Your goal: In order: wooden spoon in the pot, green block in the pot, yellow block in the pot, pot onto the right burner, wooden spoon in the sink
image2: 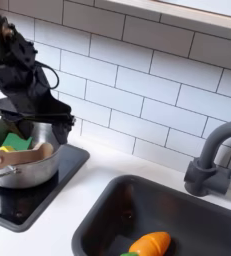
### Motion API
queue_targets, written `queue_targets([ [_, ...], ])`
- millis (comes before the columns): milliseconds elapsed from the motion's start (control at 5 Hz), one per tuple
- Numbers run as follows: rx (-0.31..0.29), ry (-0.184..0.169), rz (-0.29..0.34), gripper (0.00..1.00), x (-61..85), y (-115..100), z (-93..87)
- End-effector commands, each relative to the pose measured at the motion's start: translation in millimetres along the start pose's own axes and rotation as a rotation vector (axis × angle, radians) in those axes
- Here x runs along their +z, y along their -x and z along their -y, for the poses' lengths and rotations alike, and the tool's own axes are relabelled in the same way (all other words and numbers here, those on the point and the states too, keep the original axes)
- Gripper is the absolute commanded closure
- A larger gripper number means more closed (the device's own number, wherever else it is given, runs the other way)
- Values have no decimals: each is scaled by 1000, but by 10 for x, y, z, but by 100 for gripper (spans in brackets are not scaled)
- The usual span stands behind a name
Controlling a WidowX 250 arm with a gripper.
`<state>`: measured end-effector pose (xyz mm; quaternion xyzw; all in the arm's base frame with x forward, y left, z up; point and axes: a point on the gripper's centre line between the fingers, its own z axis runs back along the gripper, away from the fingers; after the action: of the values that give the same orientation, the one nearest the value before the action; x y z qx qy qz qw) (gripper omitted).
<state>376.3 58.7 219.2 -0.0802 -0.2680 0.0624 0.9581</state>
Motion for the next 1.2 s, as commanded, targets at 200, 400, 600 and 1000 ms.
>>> queue_targets([
  [200,19,25,104,0,503,235,64],
  [400,25,23,105,0,561,444,40],
  [600,33,9,107,0,618,620,-3],
  [1000,13,-6,166,0,822,835,9],
])
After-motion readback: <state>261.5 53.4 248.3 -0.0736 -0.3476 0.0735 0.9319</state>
